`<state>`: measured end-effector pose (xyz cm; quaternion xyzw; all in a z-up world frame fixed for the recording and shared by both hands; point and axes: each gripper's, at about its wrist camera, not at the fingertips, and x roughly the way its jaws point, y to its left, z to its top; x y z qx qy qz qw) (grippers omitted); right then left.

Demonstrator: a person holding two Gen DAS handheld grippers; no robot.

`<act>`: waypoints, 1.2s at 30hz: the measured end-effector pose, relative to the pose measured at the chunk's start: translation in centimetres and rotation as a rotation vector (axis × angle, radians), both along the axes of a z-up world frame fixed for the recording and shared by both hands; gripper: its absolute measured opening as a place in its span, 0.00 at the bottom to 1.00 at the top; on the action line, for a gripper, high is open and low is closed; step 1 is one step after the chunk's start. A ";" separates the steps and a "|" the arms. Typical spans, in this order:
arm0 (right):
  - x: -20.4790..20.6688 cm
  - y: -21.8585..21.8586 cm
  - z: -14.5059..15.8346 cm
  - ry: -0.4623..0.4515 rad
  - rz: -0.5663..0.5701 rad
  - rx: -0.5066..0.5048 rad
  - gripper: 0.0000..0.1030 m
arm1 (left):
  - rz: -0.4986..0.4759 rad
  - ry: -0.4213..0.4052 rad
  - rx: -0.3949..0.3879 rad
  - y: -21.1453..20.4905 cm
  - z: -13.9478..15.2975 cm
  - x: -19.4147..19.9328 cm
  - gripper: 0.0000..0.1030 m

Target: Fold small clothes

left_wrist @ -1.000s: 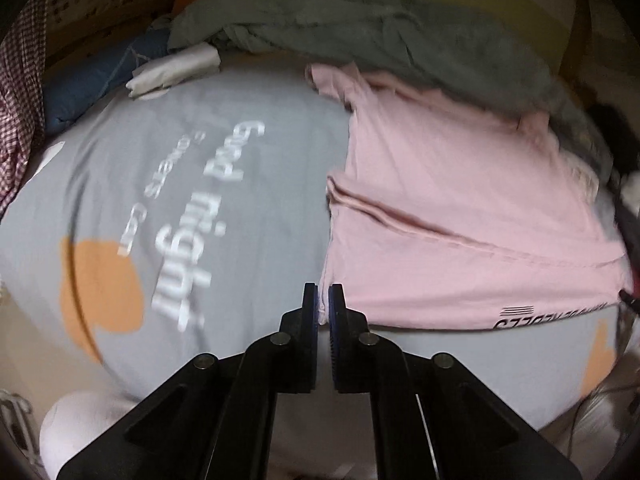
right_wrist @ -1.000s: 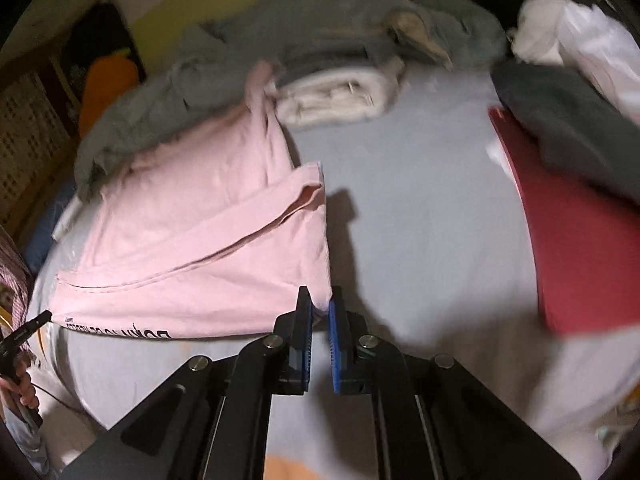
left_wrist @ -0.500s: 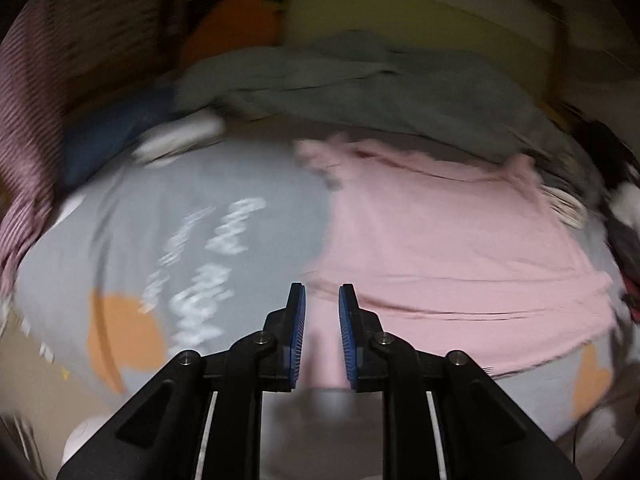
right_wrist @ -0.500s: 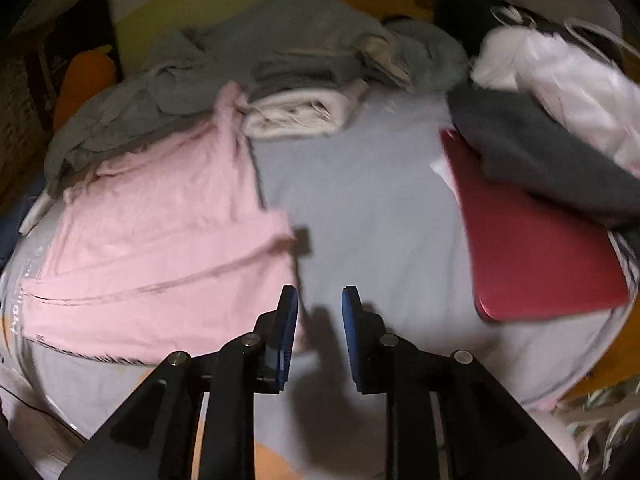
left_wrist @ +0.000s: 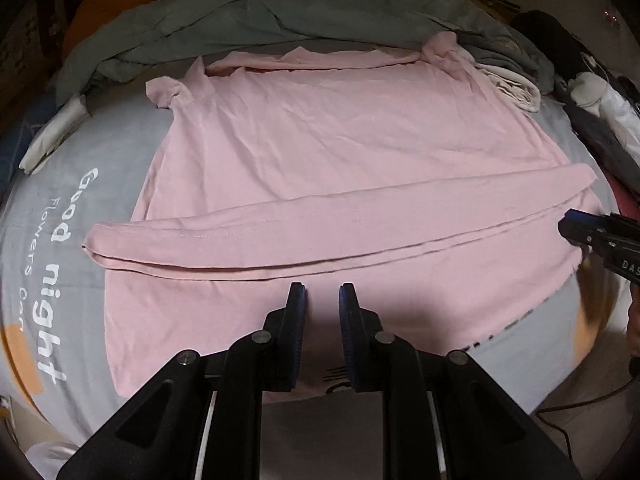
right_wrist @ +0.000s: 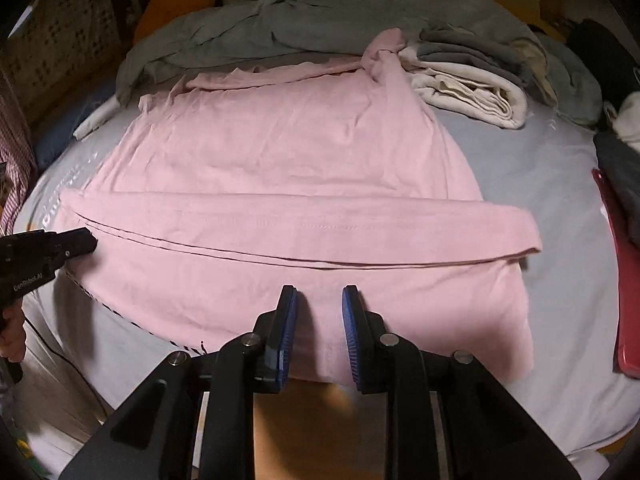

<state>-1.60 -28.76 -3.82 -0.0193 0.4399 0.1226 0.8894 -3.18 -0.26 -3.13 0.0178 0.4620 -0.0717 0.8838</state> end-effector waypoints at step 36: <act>1.9 -0.8 0.3 0.014 0.048 0.008 0.31 | -0.012 0.089 -0.100 2.3 -0.2 0.7 0.20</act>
